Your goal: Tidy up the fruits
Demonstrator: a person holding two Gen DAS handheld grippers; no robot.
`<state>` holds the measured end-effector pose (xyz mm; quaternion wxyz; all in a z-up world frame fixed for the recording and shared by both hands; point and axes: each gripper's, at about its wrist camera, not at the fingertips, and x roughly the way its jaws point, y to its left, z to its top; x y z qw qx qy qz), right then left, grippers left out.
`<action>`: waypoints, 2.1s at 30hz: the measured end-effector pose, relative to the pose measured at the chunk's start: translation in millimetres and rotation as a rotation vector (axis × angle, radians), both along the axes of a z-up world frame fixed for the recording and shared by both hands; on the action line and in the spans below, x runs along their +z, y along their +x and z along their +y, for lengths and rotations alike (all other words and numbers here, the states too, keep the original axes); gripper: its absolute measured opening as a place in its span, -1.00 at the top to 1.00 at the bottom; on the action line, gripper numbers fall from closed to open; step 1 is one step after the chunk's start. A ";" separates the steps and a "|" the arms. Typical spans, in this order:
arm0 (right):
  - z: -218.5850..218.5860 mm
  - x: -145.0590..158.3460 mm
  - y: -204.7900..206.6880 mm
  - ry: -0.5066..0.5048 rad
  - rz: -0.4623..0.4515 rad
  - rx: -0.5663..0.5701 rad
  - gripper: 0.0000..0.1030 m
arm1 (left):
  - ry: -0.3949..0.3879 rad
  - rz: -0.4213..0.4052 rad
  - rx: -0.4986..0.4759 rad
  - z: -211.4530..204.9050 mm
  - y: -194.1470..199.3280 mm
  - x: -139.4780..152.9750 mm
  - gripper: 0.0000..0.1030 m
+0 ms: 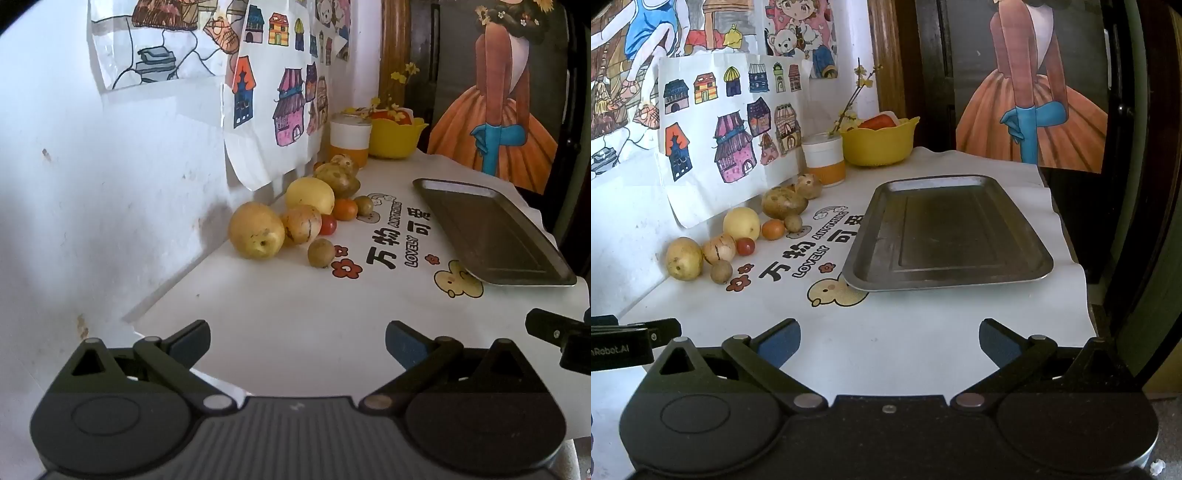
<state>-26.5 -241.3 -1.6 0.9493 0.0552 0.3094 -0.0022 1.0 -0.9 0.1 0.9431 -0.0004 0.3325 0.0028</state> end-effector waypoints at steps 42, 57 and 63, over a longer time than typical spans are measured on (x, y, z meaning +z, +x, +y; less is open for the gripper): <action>1.1 -1.5 -3.7 0.004 0.001 0.002 -0.99 | -0.009 0.013 0.007 0.9 -3.1 -6.5 -0.99; -0.8 23.4 -27.5 0.003 -0.048 -0.006 -0.99 | -0.022 0.016 -0.019 0.7 -12.6 5.1 -0.99; -16.6 84.7 -51.0 0.133 -0.050 0.081 -0.99 | 0.001 0.004 -0.014 10.4 -13.8 30.5 -0.99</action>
